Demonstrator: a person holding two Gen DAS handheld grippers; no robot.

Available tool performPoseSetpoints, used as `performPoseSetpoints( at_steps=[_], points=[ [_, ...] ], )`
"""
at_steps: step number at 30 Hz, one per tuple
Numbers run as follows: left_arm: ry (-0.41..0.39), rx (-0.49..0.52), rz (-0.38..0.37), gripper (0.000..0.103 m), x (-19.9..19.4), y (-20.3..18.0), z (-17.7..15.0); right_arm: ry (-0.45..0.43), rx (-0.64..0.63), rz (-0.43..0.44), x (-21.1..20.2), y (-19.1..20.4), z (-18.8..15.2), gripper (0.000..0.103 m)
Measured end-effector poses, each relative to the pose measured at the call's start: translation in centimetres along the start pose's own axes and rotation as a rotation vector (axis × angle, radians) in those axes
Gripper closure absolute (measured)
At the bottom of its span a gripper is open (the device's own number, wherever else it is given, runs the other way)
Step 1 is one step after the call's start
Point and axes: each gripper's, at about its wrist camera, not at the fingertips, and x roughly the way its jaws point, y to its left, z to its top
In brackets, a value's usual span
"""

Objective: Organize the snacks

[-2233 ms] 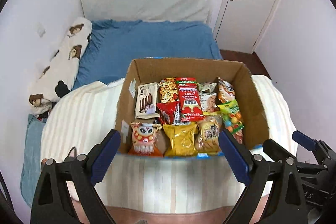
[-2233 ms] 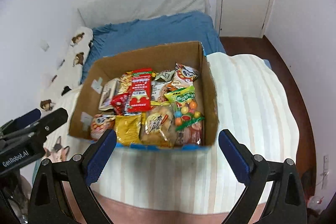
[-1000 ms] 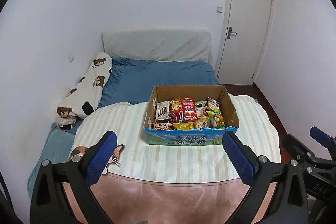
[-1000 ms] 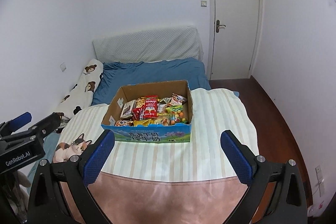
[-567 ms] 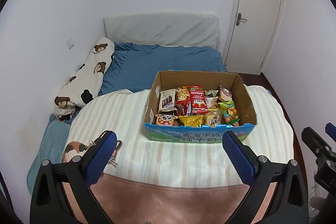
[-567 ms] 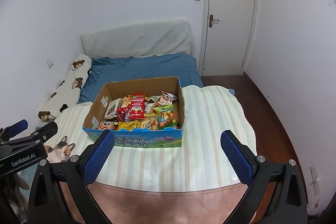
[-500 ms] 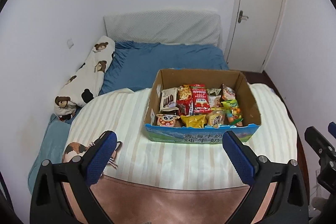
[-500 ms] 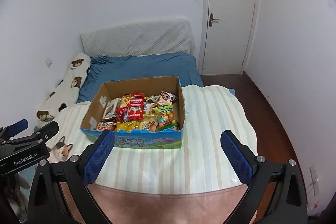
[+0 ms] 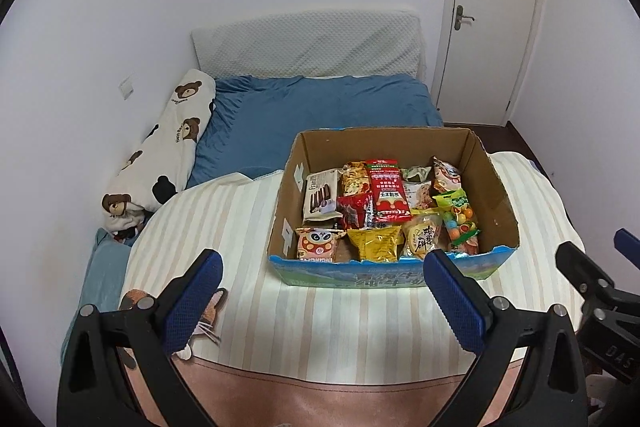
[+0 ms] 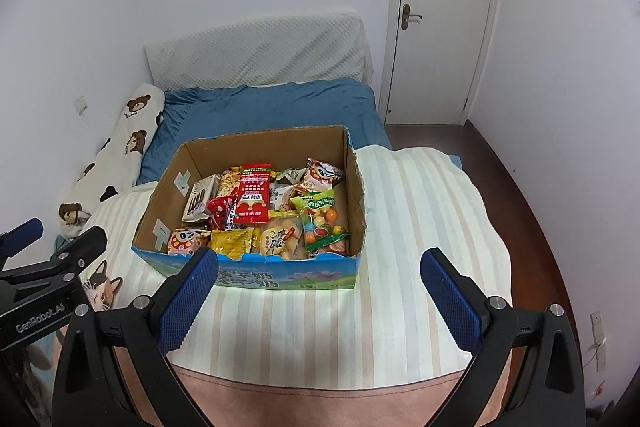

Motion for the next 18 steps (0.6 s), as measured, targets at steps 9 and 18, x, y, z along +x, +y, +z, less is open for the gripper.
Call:
performPoseSetpoints(
  at_steps=[9, 18],
  points=[
    [-0.003, 0.011, -0.006, 0.0, 0.11, -0.21, 0.11, 0.009, 0.016, -0.005, 0.78, -0.24, 0.26, 0.0],
    [-0.008, 0.007, -0.006, 0.0, -0.08, -0.16, 0.32, -0.001, 0.018, -0.009, 0.25, -0.27, 0.35, 0.0]
  ],
)
